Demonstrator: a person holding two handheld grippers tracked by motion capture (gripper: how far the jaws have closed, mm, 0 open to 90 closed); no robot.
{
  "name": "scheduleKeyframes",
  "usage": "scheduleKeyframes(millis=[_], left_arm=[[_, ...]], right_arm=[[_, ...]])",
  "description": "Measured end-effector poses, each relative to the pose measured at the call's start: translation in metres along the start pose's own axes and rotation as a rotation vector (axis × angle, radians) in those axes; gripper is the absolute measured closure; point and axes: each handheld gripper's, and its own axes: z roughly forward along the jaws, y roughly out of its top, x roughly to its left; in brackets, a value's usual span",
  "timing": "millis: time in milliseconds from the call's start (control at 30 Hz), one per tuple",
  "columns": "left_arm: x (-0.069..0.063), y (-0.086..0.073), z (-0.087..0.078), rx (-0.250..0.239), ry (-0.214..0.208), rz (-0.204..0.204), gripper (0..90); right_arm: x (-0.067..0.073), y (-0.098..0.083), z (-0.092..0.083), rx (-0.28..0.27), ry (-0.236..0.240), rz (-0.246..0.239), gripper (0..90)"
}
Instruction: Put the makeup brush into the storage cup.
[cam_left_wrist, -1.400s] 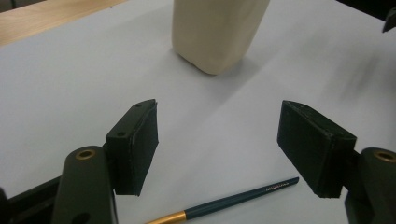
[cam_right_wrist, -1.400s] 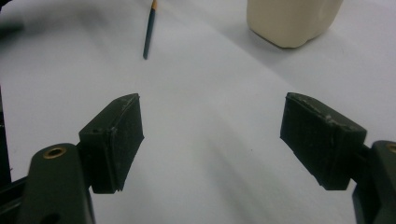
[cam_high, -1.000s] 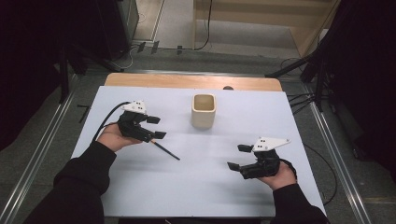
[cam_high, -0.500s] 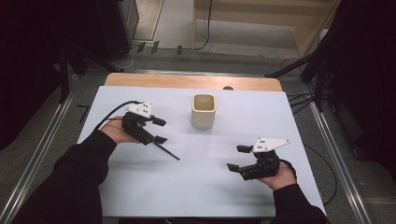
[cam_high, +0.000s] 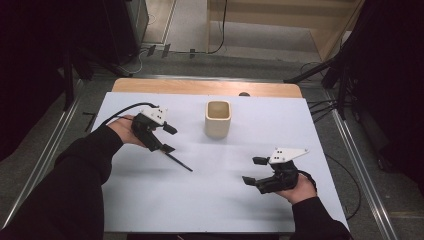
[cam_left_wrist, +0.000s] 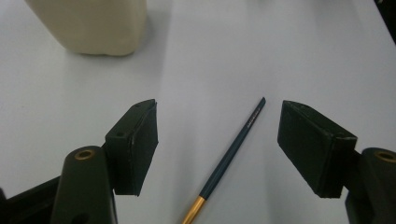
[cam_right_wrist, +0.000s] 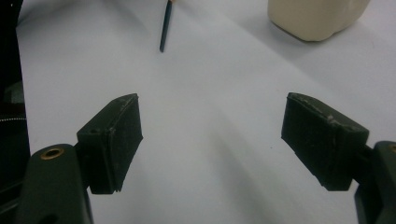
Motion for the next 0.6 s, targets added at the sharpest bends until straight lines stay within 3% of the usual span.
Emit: scheduleKeyframes(millis=[267,433,600], left_arm=[[0.000,0.013,-0.004,0.120,-0.006,0.079,29.5],[0.001,0.020,-0.009,0.156,-0.009,0.108,29.3],[0.001,0.029,-0.014,0.231,-0.016,0.179,29.1]], right_arm=[[0.000,0.000,0.001,0.007,0.005,0.003,21.3],[0.000,0.000,0.001,0.011,0.006,0.001,21.3],[0.000,-0.001,0.002,0.015,0.007,-0.001,21.3]])
